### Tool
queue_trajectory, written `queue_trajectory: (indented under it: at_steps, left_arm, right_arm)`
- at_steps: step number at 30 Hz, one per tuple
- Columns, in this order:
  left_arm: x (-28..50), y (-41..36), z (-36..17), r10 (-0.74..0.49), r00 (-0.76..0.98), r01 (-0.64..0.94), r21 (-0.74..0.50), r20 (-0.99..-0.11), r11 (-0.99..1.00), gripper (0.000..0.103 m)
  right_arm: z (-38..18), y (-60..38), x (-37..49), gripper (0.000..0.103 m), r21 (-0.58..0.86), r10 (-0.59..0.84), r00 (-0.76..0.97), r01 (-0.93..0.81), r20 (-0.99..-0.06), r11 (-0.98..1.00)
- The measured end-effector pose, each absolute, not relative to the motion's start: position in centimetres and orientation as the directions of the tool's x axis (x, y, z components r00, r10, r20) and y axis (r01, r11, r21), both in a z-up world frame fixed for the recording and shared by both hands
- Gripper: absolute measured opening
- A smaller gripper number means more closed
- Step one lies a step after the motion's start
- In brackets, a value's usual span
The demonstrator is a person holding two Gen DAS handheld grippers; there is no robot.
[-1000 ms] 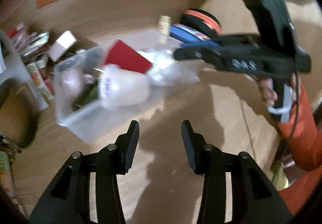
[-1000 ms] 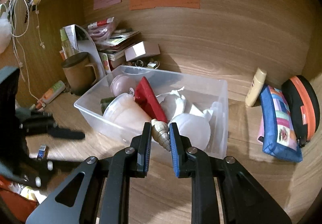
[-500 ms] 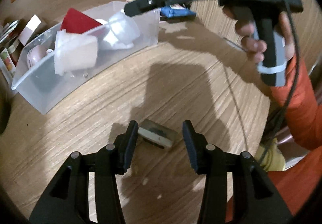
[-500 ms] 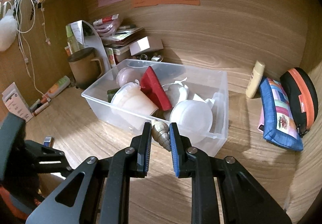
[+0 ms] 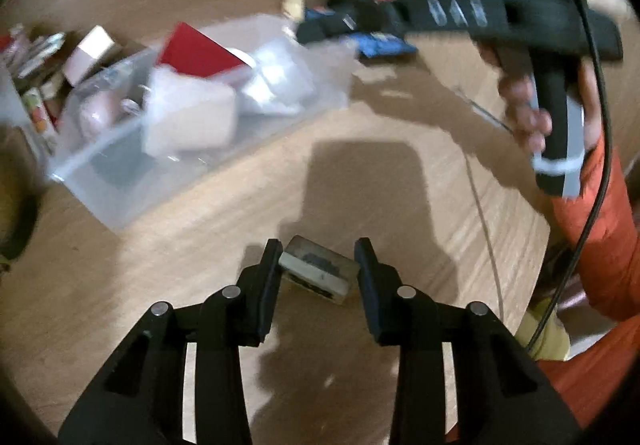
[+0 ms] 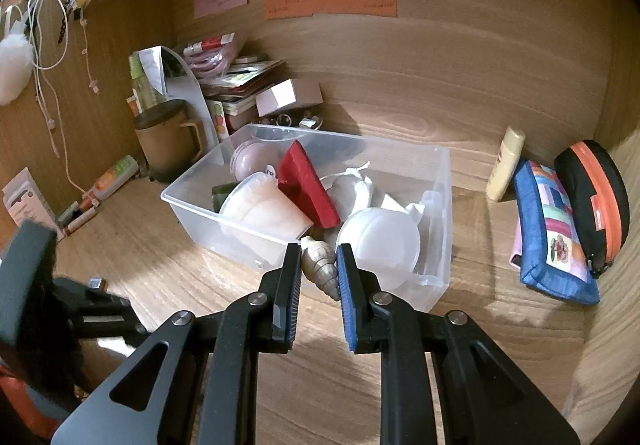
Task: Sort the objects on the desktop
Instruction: 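Lower the clip into the box with the left gripper while the right releases the seashell there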
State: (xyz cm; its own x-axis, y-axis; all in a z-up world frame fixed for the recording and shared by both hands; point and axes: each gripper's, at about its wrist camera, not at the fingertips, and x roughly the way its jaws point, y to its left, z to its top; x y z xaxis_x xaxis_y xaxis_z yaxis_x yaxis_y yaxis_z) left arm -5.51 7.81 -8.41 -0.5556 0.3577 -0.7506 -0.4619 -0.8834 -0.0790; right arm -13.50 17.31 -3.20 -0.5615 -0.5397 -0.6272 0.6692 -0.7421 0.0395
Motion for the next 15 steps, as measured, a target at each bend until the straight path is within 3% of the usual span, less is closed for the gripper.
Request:
queue_trajectory:
  at_steps: [15]
  left_arm:
    - [-11.8,-0.3,-1.3,0.300,-0.689,-0.303,-0.114,-0.660,-0.946,0.036]
  right_arm:
    - [-2.7,15.0,-15.9,0.016,0.043,-0.559,-0.552,0.687,-0.619,-0.726]
